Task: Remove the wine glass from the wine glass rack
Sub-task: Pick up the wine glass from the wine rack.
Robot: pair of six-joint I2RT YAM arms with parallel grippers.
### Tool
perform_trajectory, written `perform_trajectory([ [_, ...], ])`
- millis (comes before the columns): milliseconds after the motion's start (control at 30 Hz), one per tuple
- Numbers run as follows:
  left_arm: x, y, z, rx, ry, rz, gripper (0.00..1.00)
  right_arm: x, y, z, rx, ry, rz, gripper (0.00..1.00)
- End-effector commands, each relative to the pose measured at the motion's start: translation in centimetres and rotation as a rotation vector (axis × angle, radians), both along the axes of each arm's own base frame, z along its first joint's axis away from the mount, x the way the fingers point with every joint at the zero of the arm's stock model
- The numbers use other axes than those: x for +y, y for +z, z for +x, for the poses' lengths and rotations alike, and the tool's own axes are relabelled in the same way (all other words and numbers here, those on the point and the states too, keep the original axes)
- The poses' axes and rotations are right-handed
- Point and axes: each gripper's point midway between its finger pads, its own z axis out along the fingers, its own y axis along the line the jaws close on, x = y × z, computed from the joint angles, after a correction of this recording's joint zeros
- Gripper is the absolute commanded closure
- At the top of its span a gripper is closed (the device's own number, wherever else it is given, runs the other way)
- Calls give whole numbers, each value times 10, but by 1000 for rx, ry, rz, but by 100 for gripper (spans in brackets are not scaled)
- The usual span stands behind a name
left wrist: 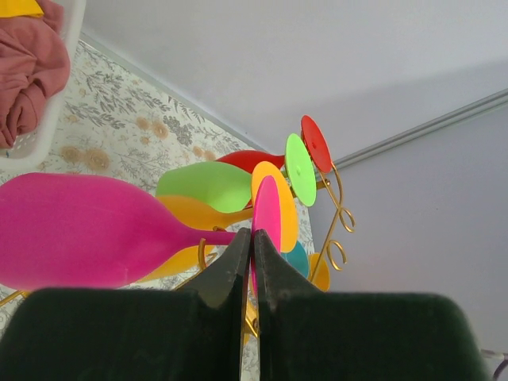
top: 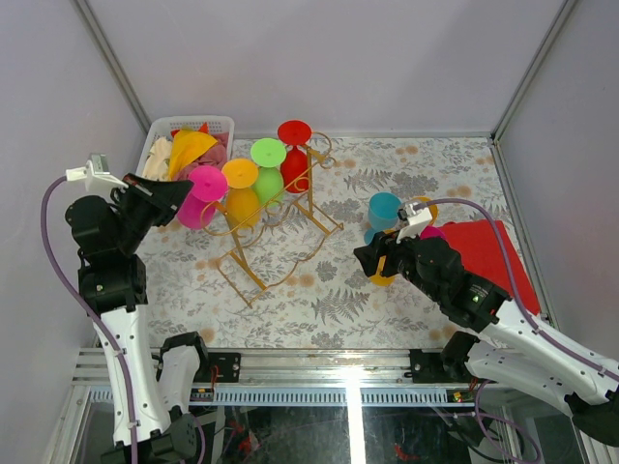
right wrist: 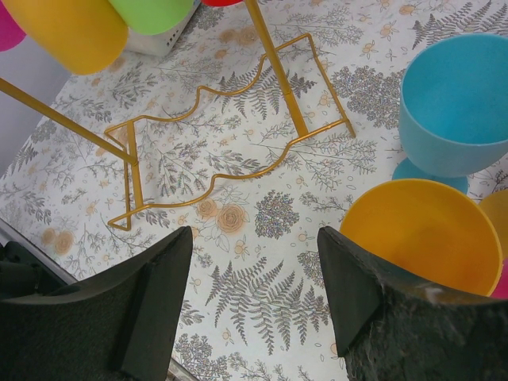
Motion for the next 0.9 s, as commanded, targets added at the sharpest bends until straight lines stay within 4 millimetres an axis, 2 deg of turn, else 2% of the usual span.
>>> perform_trajectory([
  [0, 6, 25, -2, -81, 42, 26, 100, -4, 13, 7, -47, -29, 20, 28],
  [300, 11, 37, 1, -139, 70, 32, 100, -4, 14, 7, -50, -29, 17, 28],
  [533, 39, 39, -14, -138, 266, 99, 100, -2, 14, 6, -38, -25, 18, 28],
  [733, 68, 19, -34, -24, 440, 195, 100, -2, 15, 6, -33, -26, 21, 29],
  [867, 73, 7, -57, 22, 498, 230, 100, -3, 17, 6, -39, -29, 33, 29],
])
